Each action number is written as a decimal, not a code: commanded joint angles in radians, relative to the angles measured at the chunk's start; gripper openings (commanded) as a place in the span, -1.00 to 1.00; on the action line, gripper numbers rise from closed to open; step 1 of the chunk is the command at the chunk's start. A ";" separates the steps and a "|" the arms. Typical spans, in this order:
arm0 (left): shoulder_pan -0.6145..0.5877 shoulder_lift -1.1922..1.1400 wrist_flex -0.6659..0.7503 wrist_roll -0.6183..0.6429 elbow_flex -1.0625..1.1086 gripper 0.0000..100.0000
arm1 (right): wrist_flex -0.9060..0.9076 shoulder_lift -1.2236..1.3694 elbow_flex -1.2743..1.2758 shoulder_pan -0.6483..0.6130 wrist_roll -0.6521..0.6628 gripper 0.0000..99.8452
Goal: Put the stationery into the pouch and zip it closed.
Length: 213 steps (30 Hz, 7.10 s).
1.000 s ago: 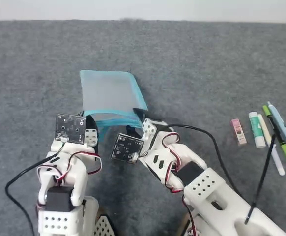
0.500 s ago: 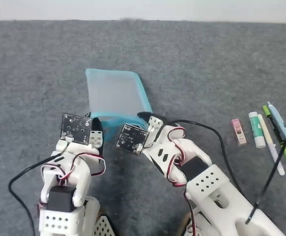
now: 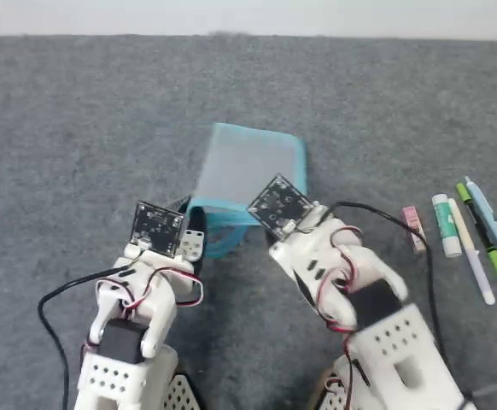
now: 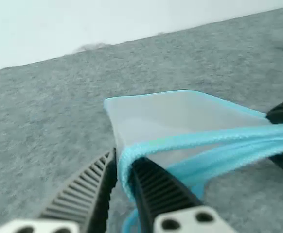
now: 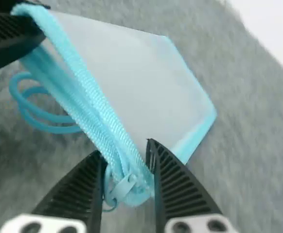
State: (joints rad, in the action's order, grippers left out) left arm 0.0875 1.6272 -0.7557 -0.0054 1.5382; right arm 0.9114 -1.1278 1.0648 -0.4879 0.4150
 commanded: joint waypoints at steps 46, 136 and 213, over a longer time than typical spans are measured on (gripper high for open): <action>-0.135 0.012 0.044 0.058 0.018 -0.98 | 0.143 0.771 -0.747 -0.085 -0.212 -0.99; 0.040 0.015 -0.146 -0.015 -0.165 -0.64 | 0.085 0.865 -0.764 -0.008 -0.135 -0.99; -0.176 0.021 -0.074 -0.037 -0.081 -0.43 | 0.035 0.456 -0.285 0.139 -0.055 -0.31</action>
State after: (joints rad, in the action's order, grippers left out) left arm -0.0829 1.6333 -0.8677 -0.0560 1.5044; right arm 0.9989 -0.4987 0.7273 -0.3406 0.3997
